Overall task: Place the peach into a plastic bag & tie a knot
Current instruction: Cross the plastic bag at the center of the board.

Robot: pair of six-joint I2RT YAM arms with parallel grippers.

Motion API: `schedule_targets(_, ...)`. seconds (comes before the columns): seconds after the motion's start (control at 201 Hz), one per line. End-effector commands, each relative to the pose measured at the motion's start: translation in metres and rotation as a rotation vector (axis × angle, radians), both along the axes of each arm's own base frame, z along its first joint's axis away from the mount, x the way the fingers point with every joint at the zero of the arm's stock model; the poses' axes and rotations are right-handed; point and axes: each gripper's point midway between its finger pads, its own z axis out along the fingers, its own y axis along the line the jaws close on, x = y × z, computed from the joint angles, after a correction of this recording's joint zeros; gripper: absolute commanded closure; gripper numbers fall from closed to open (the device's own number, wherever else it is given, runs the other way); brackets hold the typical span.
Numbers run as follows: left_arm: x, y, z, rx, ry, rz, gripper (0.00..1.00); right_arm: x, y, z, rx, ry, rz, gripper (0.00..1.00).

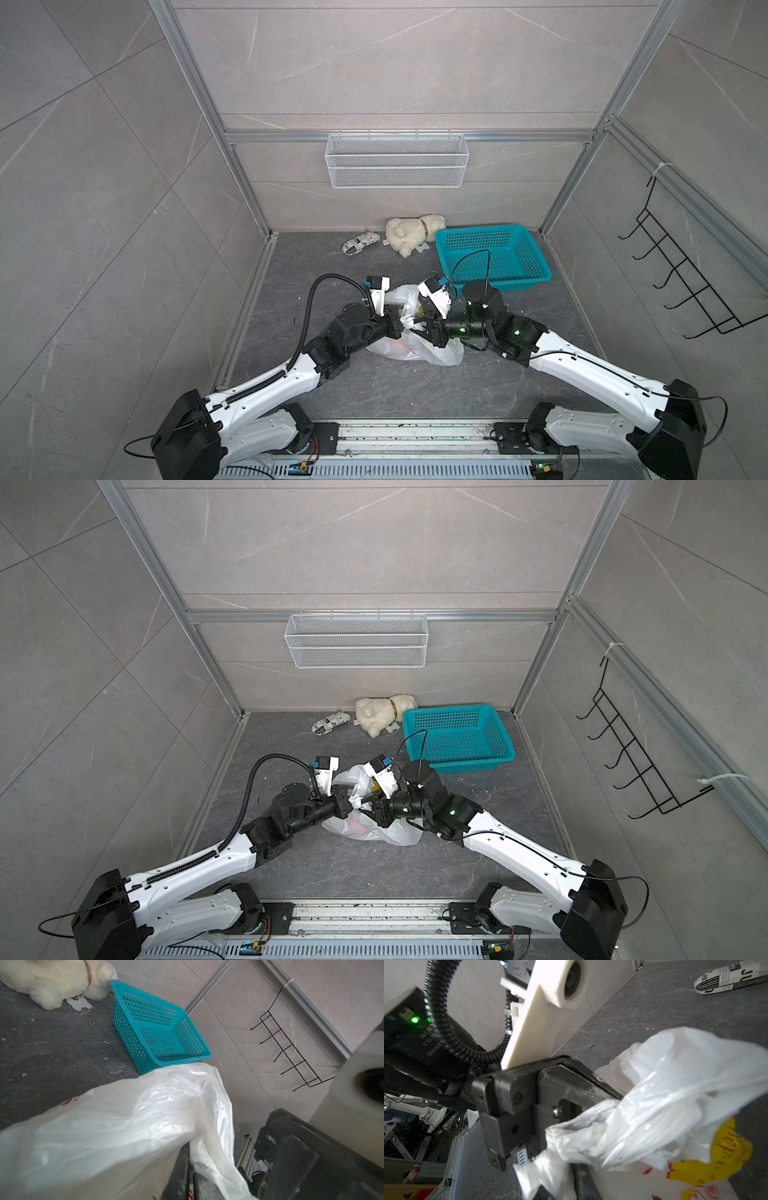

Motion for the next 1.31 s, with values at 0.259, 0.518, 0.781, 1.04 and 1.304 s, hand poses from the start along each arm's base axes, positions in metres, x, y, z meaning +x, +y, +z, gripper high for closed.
schedule_targets(0.259, -0.001, -0.005, 0.028, -0.098, -0.063, -0.026, 0.93, 0.003, -0.015, -0.007, -0.063, -0.050, -0.063, 0.69)
schedule_targets(0.518, -0.003, -0.008, 0.025, -0.113, -0.062, -0.041, 0.96, 0.003, -0.022, -0.005, -0.059, -0.077, -0.089, 0.58)
schedule_targets(0.781, -0.004, -0.008, 0.025, -0.126, -0.066, -0.046, 0.98, -0.001, -0.026, 0.000, -0.051, -0.100, -0.083, 0.47)
schedule_targets(1.04, -0.005, -0.009, 0.024, -0.130, -0.068, -0.054, 0.98, -0.007, -0.030, 0.007, -0.029, -0.123, -0.074, 0.44)
schedule_targets(1.304, -0.006, -0.009, 0.025, -0.134, -0.071, -0.062, 0.99, -0.011, -0.037, 0.017, -0.006, -0.152, -0.082, 0.40)
